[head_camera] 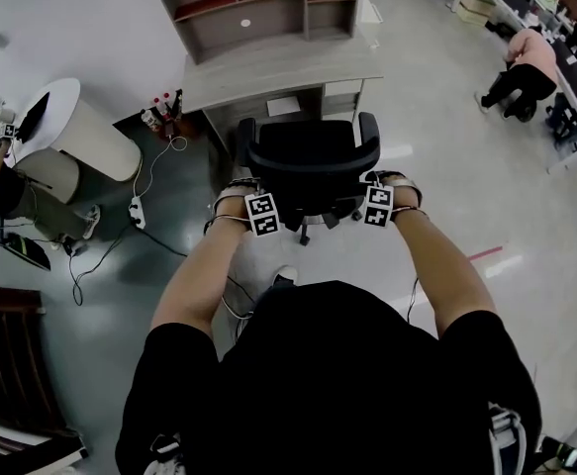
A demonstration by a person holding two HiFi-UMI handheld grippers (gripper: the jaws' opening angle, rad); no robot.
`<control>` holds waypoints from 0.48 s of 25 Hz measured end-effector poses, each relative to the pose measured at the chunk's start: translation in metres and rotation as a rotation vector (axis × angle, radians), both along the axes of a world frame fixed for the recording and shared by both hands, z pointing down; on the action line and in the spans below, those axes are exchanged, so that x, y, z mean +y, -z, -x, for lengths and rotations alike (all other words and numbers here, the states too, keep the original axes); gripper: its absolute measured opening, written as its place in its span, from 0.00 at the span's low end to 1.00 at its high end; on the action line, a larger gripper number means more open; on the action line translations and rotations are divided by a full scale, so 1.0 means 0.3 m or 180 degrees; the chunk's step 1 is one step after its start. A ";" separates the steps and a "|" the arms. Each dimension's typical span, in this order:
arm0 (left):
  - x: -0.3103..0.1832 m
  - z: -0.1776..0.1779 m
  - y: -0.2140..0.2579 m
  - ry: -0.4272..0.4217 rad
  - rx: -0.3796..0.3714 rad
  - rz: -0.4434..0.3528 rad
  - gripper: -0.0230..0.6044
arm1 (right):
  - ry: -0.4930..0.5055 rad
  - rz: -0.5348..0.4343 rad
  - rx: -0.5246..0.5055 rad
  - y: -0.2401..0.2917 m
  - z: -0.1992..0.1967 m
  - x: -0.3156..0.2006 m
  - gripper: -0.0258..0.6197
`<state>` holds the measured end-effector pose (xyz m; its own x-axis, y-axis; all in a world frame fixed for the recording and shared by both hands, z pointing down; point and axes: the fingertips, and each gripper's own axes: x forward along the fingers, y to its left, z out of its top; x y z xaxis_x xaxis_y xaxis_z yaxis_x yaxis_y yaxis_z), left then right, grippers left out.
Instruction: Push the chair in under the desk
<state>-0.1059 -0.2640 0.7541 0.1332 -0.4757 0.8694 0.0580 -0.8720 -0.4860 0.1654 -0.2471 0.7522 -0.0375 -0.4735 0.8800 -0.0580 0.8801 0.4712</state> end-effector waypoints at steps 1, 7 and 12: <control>0.003 0.028 -0.002 0.0039 -0.0004 0.0000 0.21 | 0.0038 0.0005 -0.0002 -0.002 0.027 -0.007 0.23; 0.007 0.186 0.004 0.0233 0.0000 -0.0019 0.21 | 0.0231 -0.0001 0.0004 0.003 0.183 -0.055 0.23; 0.029 0.287 0.001 0.0354 0.0007 -0.0036 0.21 | 0.0351 -0.0009 0.0002 0.001 0.286 -0.067 0.23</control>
<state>-0.1920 -0.2554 0.7536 0.0809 -0.4975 0.8637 -0.0400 -0.8675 -0.4959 0.0797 -0.2671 0.7519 -0.0888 -0.4690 0.8787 0.0394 0.8799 0.4736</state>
